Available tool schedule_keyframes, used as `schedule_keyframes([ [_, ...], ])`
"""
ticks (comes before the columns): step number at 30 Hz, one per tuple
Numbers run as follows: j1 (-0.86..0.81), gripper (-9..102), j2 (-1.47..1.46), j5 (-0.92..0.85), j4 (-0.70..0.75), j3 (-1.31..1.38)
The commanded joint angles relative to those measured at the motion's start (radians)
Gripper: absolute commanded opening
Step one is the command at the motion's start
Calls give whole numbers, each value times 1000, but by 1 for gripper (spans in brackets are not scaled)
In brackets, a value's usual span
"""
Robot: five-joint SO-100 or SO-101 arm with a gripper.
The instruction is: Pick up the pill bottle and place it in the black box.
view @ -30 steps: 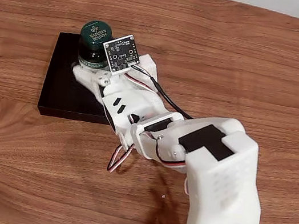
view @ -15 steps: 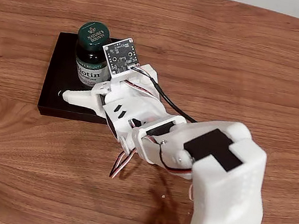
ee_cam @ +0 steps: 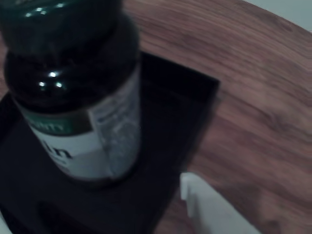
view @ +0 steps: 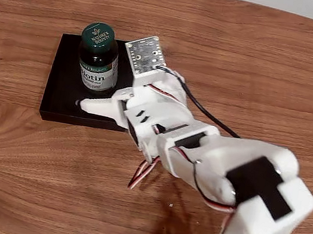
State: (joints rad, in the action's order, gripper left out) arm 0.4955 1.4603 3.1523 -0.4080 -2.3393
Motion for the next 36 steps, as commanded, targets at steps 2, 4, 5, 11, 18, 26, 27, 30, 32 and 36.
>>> schedule_keyframes([
  [2, -44, 45, 233, 21, 112, -37],
  [4, -61, 45, 295, 23, 169, -66],
  [5, -71, 45, 325, 23, 184, -83],
  [11, -107, 43, 505, 12, 275, -201],
  [18, -146, 40, 667, 8, 383, -301],
  [26, -190, 39, 833, 3, 479, -385],
  [27, -193, 39, 851, -2, 497, -388],
  [30, -204, 38, 904, -17, 555, -402],
  [32, -210, 38, 936, -26, 589, -416],
  [36, -222, 38, 988, -31, 612, -463],
])
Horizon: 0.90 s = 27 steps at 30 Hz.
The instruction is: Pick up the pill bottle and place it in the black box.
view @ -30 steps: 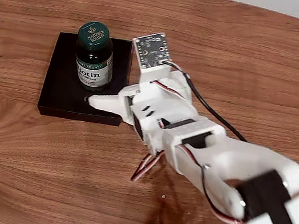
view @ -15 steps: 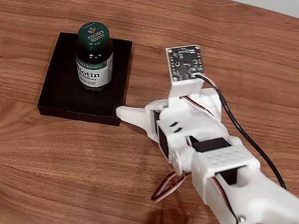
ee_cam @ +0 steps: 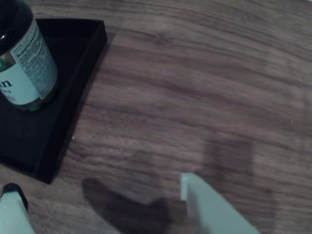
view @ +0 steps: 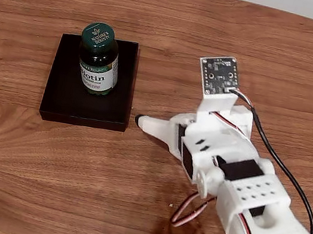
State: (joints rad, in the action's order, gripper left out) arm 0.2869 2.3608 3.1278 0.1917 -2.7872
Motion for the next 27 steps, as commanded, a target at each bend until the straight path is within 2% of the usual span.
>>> schedule_keyframes([
  [1, -17, 38, 98, -6, 15, -28],
  [8, -51, 38, 130, -18, 21, -80],
  [22, -51, 38, 258, -80, 135, -176],
  [27, -64, 38, 301, -132, 255, -166],
])
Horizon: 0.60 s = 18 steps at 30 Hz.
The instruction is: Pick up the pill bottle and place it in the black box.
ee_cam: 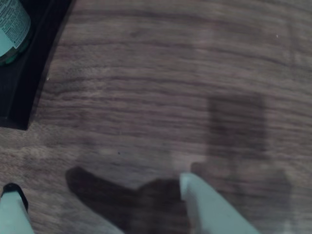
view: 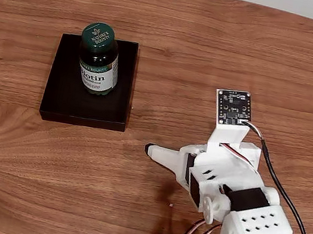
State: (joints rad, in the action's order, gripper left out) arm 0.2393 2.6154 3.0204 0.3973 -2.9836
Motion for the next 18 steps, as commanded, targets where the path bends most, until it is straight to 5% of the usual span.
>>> schedule_keyframes([
  [1, -18, 38, 54, -31, 61, 28],
  [11, -23, 37, 140, -54, 143, -38],
  [18, -23, 35, 255, -89, 344, -44],
])
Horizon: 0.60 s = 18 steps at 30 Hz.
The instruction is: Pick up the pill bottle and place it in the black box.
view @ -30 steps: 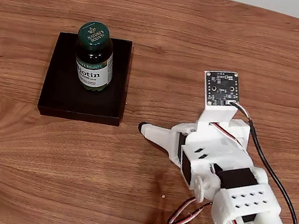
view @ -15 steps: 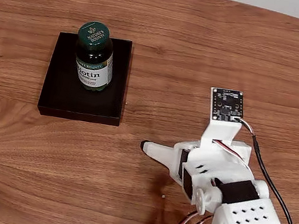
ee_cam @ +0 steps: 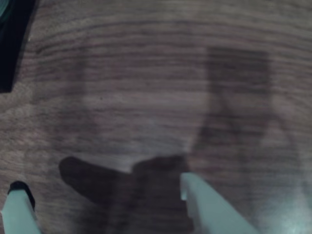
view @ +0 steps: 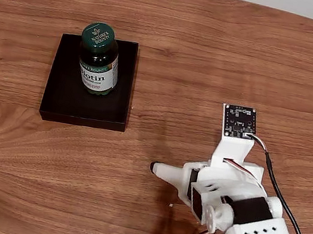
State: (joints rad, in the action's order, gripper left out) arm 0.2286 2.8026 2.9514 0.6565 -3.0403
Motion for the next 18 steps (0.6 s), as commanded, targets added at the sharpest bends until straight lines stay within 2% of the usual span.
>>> schedule_keyframes([
  [1, -12, 35, 87, -31, 115, 12],
  [7, -28, 27, 158, -66, 284, 12],
  [18, -58, 13, 290, -63, 477, 12],
])
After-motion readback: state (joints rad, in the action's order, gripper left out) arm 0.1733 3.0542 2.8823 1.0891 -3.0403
